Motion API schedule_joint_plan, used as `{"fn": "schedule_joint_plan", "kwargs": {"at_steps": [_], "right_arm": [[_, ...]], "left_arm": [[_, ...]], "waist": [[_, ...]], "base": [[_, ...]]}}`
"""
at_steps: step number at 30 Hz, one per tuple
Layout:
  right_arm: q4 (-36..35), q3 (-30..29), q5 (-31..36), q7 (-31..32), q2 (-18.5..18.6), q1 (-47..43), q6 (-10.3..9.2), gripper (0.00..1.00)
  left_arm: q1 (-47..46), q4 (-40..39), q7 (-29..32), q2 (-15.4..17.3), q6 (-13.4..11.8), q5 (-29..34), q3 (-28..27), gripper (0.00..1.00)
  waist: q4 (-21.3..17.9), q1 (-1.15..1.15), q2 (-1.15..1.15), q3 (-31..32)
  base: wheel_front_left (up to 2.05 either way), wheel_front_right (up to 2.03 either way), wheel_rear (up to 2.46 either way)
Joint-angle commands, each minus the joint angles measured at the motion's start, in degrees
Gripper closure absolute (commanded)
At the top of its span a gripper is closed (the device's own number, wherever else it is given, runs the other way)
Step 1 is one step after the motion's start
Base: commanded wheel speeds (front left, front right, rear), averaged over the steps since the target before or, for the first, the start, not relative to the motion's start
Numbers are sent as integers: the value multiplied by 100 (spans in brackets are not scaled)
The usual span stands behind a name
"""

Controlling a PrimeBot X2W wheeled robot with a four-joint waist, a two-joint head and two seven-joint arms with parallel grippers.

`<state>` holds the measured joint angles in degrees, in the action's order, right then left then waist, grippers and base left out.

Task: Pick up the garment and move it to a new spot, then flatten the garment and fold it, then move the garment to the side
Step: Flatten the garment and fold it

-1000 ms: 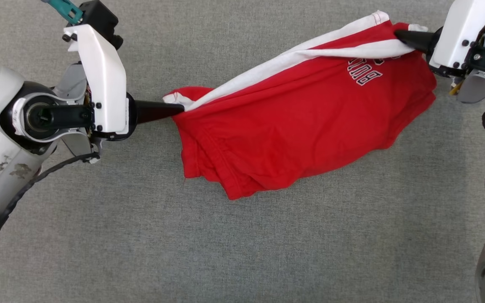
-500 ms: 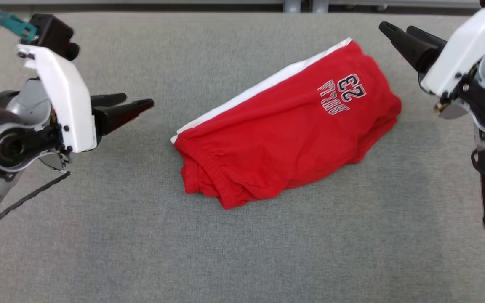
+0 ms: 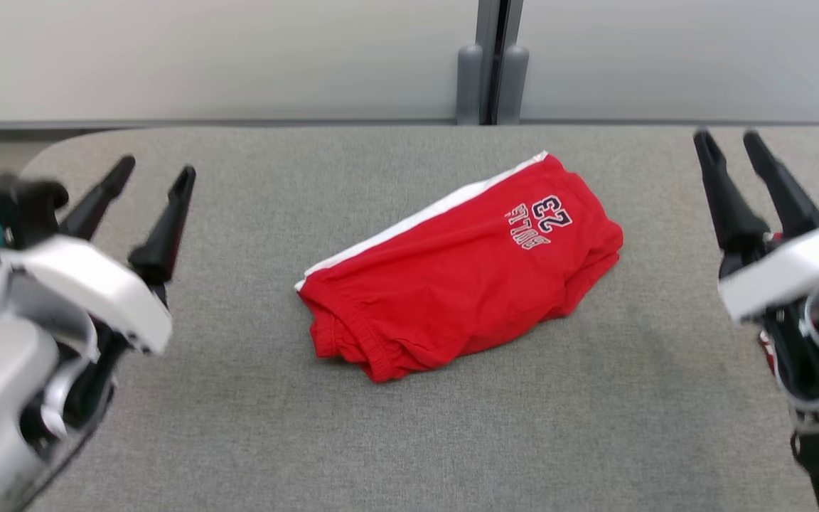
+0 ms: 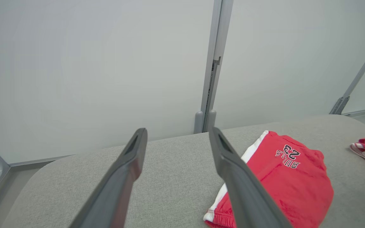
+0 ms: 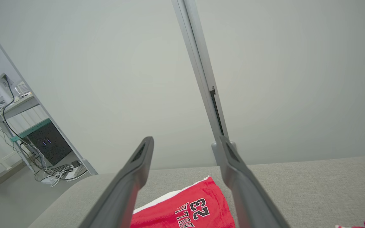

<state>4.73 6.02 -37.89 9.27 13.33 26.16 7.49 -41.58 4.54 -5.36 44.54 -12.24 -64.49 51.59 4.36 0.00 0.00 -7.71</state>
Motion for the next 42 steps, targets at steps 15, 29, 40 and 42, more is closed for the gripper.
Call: {"fn": "schedule_joint_plan", "kwargs": {"at_steps": [15, 29, 40, 42], "right_arm": [[-372, -347, 413, -1100, -308, -2015, 3, 0], [1231, -27, 123, -730, 531, -349, 3, 0], [3526, 356, -433, 395, 980, 1124, 3, 0], [3909, 329, -538, 626, 1024, 1298, 3, 0]], "left_arm": [[3026, -1398, -985, -693, -1511, 1507, -1560, 0], [3540, -1508, -987, -1495, -835, 2399, -2061, 0], [3353, -1321, -988, -1956, -572, 2664, -1904, 0], [3333, -1279, -988, -2010, -539, 2690, -1896, 0]], "waist": [[32, 0, 0, 476], [803, 0, 0, -107], [1649, 0, 0, -535], [1758, 0, 0, -579]], "base": [[0, 0, 0], [0, 0, 0], [0, 0, 0], [0, 0, 0]]}}
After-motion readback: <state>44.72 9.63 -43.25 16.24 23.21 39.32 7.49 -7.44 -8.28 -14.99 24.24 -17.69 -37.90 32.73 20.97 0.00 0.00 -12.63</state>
